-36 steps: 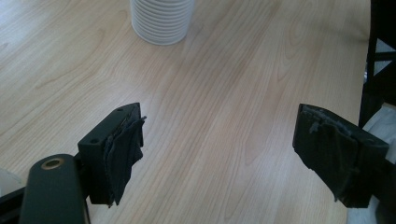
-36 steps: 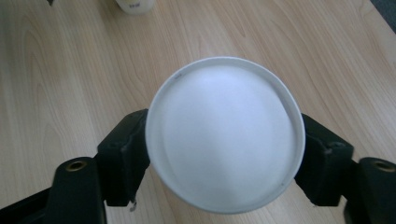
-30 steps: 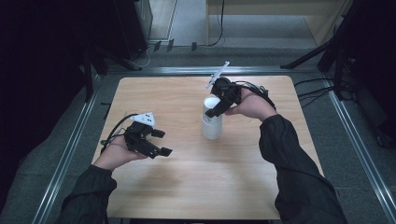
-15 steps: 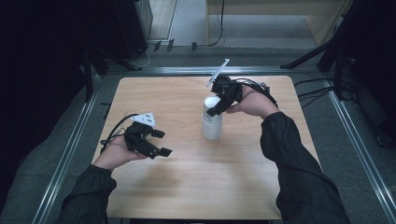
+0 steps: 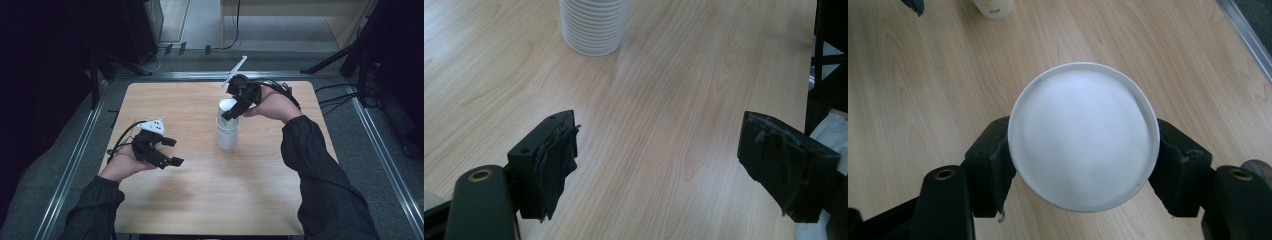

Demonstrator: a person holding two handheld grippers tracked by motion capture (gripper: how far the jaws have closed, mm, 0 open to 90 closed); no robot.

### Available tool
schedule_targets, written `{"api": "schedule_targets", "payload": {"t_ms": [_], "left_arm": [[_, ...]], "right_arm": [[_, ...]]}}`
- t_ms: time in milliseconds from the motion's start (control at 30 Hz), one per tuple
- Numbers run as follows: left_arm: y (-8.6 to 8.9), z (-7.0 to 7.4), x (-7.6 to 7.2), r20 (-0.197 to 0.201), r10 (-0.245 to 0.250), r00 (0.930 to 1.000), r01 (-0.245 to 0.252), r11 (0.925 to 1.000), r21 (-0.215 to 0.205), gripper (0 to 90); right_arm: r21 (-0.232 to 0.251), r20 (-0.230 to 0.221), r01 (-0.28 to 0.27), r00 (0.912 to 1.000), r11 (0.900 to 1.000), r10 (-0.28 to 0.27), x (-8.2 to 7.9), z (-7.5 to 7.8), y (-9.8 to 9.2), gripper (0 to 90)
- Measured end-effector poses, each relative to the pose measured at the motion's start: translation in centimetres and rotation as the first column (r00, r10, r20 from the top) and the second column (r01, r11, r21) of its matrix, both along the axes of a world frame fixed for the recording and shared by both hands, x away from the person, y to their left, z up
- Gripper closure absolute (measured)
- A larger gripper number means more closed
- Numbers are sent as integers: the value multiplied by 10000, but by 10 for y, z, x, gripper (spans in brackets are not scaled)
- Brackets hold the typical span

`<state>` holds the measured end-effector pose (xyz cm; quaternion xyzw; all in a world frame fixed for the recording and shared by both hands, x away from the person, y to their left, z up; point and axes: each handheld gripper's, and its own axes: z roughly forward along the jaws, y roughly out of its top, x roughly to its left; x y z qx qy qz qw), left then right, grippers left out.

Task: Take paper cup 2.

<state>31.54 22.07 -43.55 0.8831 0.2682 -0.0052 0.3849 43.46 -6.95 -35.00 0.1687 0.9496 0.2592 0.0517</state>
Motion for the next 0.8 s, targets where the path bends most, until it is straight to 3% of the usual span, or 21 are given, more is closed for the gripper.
{"api": "schedule_targets", "payload": {"t_ms": [400,600,800], "left_arm": [[-2,5,2,79,-21,10000,23,9995,-327,164],[-3,9,4,242,-62,9997,74,9987,-499,164],[-9,13,5,360,-213,9991,235,9978,-620,164]], "right_arm": [[210,406,-57,9992,9998,48,-15,43,-7,342],[602,531,-58,9986,9982,26,-36,73,-20,343],[846,703,-270,9973,9960,210,-62,84,-32,345]]}}
